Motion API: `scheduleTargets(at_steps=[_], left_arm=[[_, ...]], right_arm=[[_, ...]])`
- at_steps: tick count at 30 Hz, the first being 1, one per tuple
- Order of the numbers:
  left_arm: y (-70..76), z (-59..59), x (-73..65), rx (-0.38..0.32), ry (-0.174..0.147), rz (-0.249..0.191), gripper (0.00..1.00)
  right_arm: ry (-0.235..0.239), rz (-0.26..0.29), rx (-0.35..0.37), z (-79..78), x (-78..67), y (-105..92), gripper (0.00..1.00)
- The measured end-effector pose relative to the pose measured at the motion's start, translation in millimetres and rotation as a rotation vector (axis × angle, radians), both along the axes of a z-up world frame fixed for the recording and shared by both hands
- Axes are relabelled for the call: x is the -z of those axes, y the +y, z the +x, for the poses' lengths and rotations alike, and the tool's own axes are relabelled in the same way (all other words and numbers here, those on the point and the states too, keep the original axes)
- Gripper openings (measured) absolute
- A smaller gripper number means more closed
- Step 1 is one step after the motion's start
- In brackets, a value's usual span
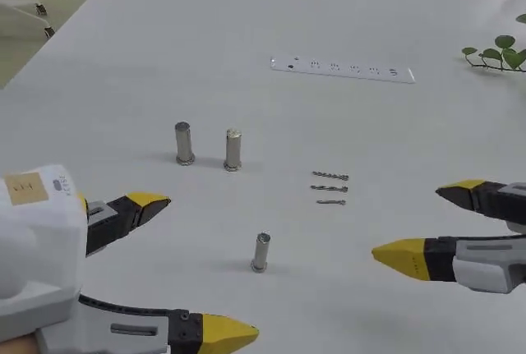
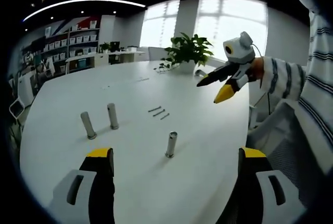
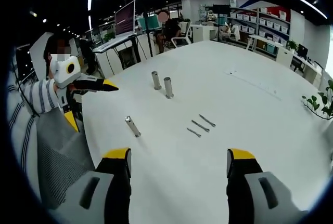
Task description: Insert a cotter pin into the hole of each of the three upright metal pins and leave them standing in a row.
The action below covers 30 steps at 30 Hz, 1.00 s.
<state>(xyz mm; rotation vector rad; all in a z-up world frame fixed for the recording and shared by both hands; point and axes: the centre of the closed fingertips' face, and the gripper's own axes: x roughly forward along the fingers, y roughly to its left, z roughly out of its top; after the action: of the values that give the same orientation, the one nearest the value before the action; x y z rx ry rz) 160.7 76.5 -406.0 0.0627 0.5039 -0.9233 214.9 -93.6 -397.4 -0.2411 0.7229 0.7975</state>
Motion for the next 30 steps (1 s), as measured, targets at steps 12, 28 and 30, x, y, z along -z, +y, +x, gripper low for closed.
scheduleTargets(at_steps=[12,28,30], left_arm=[[1.9,-1.8,0.4,-0.036,0.008,0.004,0.96],[5.6,-6.2,-2.0,-0.064,0.016,-0.008,0.94],[5.8,-6.0,-3.0,-0.068,0.015,-0.010,0.93]], right_arm=[[-0.017,-0.039,-0.090,19.6,1.4,7.0,0.57],[0.011,-0.130,-0.290,28.0,24.4,27.4,0.35],[0.017,-0.154,-0.312,28.5,31.1,28.6,0.35]])
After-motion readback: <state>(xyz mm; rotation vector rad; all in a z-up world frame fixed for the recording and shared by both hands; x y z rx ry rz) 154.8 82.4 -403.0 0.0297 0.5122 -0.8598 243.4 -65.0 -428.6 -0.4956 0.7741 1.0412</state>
